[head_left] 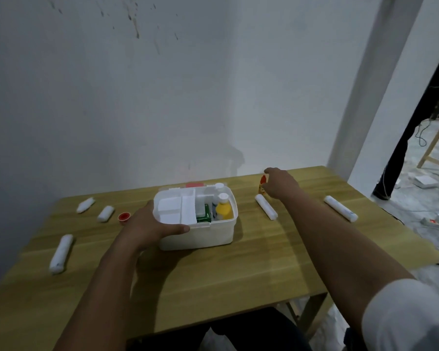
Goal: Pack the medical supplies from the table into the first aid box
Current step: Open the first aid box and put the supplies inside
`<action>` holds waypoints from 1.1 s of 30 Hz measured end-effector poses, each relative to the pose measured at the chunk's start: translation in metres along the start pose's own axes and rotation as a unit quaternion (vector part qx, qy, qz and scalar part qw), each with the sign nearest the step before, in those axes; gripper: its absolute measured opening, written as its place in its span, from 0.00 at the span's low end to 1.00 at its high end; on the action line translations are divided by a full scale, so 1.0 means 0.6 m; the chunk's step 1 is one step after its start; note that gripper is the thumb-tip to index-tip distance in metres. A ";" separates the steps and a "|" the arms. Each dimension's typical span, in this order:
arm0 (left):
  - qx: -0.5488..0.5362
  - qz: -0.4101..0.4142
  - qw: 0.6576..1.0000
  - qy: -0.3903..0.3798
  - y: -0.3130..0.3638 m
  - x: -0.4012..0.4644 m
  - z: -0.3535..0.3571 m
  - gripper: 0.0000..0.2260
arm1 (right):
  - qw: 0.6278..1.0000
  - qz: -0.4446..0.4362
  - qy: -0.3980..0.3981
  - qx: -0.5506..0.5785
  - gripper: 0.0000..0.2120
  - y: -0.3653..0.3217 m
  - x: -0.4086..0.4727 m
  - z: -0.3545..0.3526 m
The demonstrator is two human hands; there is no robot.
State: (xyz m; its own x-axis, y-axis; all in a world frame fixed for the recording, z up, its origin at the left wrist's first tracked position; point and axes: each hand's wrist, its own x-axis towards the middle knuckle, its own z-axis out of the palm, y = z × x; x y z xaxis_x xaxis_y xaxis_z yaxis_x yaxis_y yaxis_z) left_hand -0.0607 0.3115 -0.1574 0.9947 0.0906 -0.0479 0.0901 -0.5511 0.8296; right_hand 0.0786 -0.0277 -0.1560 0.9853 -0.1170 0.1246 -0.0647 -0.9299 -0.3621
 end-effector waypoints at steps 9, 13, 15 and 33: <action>0.008 -0.005 1.000 0.005 -0.007 0.016 0.007 0.45 | 0.999 -0.016 0.028 0.035 0.09 -0.004 0.052 0.041; -0.006 -0.001 1.000 0.010 -0.007 0.002 0.010 0.45 | 0.991 0.009 0.000 0.136 0.13 -0.040 0.034 -0.024; -0.011 -0.003 1.000 0.017 -0.004 -0.004 0.011 0.46 | 0.980 -0.002 -0.016 0.196 0.16 -0.069 0.012 -0.069; 0.050 -0.018 0.999 0.012 0.015 -0.013 0.011 0.44 | 0.933 -0.253 -0.110 -0.233 0.12 -0.266 -0.168 -0.026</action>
State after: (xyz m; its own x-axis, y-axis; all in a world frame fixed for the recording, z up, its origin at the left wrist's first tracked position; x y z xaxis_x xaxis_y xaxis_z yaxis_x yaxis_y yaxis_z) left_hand -0.0675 0.3003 -0.1535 0.9894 0.1305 -0.0631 0.1317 -0.6275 0.7674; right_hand -0.0127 0.1269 -0.0967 0.9138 0.4042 -0.0400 0.4056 -0.9033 0.1395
